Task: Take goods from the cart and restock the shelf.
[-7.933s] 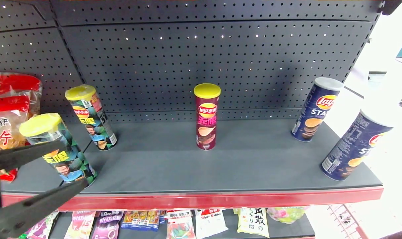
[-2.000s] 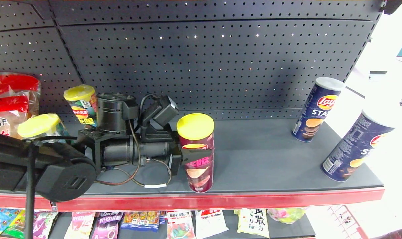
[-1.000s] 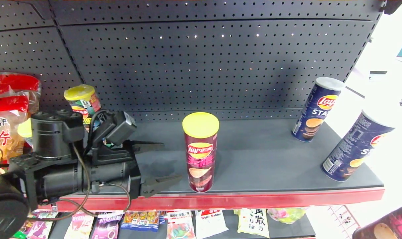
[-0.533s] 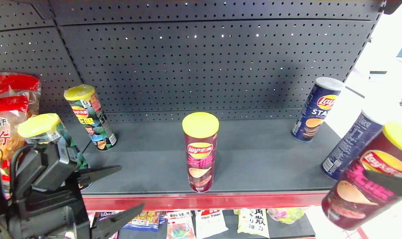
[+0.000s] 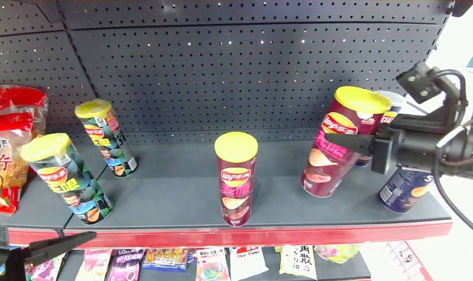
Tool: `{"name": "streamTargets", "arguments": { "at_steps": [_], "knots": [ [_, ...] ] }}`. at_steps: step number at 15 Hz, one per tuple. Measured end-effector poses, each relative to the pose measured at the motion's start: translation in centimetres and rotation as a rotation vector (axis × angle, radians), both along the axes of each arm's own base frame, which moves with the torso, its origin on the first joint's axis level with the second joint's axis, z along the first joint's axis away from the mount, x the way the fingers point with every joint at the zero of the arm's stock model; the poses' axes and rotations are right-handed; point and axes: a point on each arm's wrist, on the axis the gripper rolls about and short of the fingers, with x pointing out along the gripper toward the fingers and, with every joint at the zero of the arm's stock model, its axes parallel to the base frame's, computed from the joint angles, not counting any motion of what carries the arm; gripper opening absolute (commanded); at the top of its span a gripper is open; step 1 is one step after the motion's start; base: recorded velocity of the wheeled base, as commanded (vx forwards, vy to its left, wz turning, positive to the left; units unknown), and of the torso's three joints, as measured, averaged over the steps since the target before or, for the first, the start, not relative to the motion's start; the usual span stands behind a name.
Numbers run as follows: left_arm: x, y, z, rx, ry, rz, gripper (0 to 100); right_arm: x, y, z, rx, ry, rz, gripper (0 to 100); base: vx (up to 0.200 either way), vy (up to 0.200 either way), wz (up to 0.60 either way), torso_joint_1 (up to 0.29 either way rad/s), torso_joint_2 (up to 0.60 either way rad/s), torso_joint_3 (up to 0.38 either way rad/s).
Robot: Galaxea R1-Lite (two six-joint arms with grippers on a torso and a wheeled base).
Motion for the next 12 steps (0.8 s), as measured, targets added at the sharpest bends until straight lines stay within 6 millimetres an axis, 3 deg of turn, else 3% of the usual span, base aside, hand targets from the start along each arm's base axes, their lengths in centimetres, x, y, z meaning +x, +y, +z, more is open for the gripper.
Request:
{"name": "streamTargets", "arguments": {
  "at_steps": [6, 12],
  "knots": [
    [-1.2, 0.5, 0.4, -0.043, -0.053, 0.005, 100, 6.5, 4.2, 0.8, 0.014, -0.027, 0.068, 0, 0.000, 0.000, 0.00, 0.000, 0.00, 0.000],
    [-1.4, 0.6, 0.5, -0.048, -0.065, 0.008, 100, 9.5, 8.4, -1.6, -0.038, -0.011, 0.143, 0, 0.000, 0.000, 0.00, 0.000, 0.00, 0.000]
  ]
}}
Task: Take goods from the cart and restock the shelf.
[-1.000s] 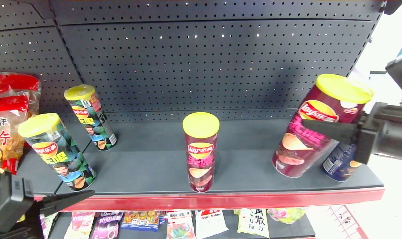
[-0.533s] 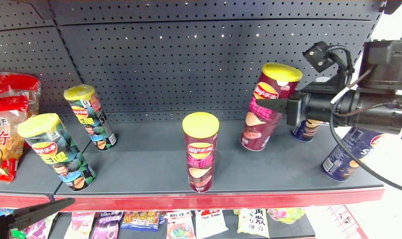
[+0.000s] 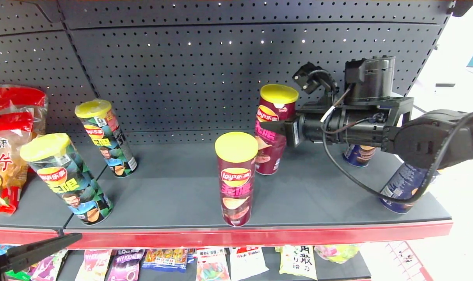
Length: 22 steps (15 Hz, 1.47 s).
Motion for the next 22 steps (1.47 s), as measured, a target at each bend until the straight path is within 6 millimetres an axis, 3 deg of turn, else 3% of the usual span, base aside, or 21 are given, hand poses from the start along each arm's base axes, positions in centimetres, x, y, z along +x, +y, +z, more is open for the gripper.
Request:
{"name": "streamTargets", "arguments": {
  "at_steps": [11, 18, 19, 22],
  "knots": [
    [-0.1, 0.0, -0.1, -0.001, -0.001, 0.002, 100, 2.9, 2.5, -2.4, -0.022, 0.022, 0.011, 0, 0.000, 0.000, 0.00, 0.000, 0.00, 0.000],
    [-0.2, 0.1, -0.1, -0.003, -0.004, 0.003, 100, 3.5, 3.2, -3.4, -0.032, 0.038, 0.015, 0, 0.000, 0.000, 0.00, 0.000, 0.00, 0.000],
    [-0.2, 0.1, -0.1, -0.003, -0.004, 0.002, 100, 3.5, 3.3, -3.5, -0.034, 0.040, 0.017, 100, 0.000, 0.000, 0.00, 0.000, 0.00, 0.000],
    [-0.2, 0.1, -0.1, -0.003, -0.003, 0.002, 100, 3.4, 3.6, -3.7, -0.039, 0.040, 0.010, 100, 0.000, 0.000, 0.00, 0.000, 0.00, 0.000]
  ]
}}
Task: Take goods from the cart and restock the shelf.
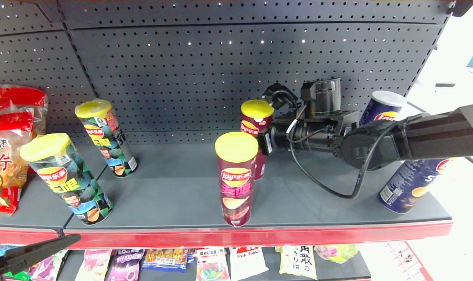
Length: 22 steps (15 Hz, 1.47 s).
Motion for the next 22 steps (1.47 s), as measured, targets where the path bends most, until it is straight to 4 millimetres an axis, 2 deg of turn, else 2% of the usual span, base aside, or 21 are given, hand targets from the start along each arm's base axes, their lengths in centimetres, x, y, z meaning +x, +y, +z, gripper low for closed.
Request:
{"name": "streamTargets", "arguments": {
  "at_steps": [5, 10, 17, 22],
  "knots": [
    [0.0, 0.0, 0.0, -0.006, 0.009, 0.003, 100, -0.5, -0.3, 0.2, -0.003, 0.003, -0.012, 100, 0.000, 0.000, 0.00, 0.000, 0.00, 0.000],
    [0.3, -0.1, -0.1, -0.001, 0.028, 0.003, 100, -2.9, -3.0, 0.3, -0.027, 0.036, -0.079, 100, 0.000, 0.000, 0.00, 0.000, 0.00, 0.000],
    [2.6, -0.9, 0.6, 0.038, 0.078, 0.055, 100, -9.4, -7.7, 1.4, -0.025, 0.066, -0.163, 100, 0.000, 0.000, 0.00, 0.000, 0.00, 0.000],
    [5.7, -2.1, 1.1, 0.082, 0.147, 0.085, 100, -16.3, -11.7, 2.7, 0.011, 0.006, -0.168, 100, 0.000, 0.000, 0.00, 0.000, 0.00, 0.000]
  ]
}}
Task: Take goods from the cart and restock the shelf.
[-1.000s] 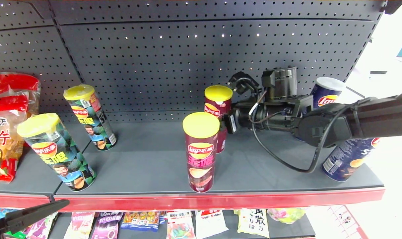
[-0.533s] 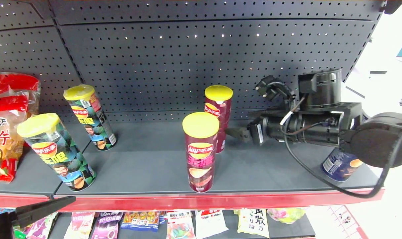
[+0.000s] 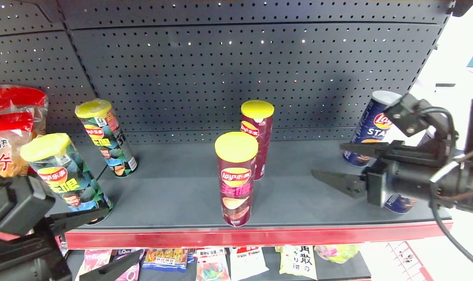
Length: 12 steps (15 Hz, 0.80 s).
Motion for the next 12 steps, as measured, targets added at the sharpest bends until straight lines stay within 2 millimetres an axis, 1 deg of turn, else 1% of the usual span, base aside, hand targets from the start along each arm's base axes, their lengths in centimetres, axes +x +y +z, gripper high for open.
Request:
{"name": "streamTargets", "arguments": {
  "at_steps": [2, 3, 6, 7, 9, 12],
  "knots": [
    [1.7, -0.7, -0.1, 0.026, 0.041, 0.014, 100, -3.5, -2.0, 0.4, 0.022, -0.056, -0.025, 100, 0.000, 0.000, 0.00, 0.000, 0.00, 0.000],
    [2.9, -1.1, -0.2, 0.040, 0.053, 0.027, 100, -5.5, -3.2, 0.2, 0.032, -0.085, -0.047, 100, 0.000, 0.000, 0.00, 0.000, 0.00, 0.000],
    [6.2, -2.5, -0.2, 0.069, 0.068, 0.053, 100, -10.9, -6.4, -1.3, 0.069, -0.167, -0.103, 100, 0.000, 0.000, 0.00, 0.000, 0.00, 0.000],
    [7.2, -3.1, -0.3, 0.083, 0.079, 0.055, 100, -12.3, -7.4, -1.9, 0.072, -0.186, -0.147, 100, 0.000, 0.000, 0.00, 0.000, 0.00, 0.000],
    [8.5, -4.5, -1.2, 0.120, 0.113, 0.051, 100, -14.7, -9.1, -3.0, 0.081, -0.219, -0.262, 100, 0.000, 0.000, 0.00, 0.000, 0.00, 0.000],
    [10.0, -6.6, -2.8, 0.186, 0.159, 0.044, 100, -16.5, -10.2, -3.4, 0.128, -0.274, -0.371, 100, 0.000, 0.000, 0.00, 0.000, 0.00, 0.000]
  ]
}}
